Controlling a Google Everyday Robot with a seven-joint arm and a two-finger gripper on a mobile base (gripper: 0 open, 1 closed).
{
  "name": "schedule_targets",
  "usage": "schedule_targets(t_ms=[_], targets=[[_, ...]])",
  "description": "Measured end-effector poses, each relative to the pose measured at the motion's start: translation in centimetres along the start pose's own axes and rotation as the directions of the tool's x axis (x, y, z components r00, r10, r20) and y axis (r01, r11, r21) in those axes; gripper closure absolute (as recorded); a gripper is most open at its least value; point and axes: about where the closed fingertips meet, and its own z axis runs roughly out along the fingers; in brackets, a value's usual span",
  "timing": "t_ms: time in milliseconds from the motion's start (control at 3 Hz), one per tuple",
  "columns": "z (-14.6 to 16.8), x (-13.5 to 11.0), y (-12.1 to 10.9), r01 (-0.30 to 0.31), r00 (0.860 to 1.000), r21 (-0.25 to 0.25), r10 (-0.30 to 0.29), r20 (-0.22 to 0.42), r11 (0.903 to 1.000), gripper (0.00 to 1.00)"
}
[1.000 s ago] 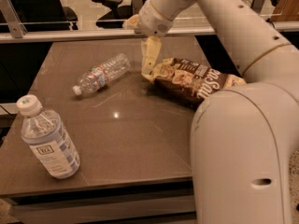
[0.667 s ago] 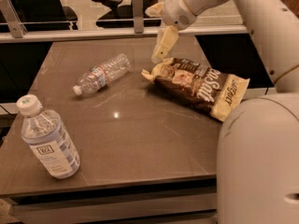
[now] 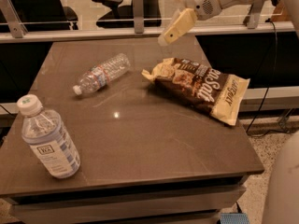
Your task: Knock water bottle over
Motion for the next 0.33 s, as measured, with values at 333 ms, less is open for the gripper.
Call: schedule_targets(t_ms=[333], targets=[[0.21,0.11,0.10,-0.006,1.000,-0.003,0.006,0.002,1.0000,0.00]])
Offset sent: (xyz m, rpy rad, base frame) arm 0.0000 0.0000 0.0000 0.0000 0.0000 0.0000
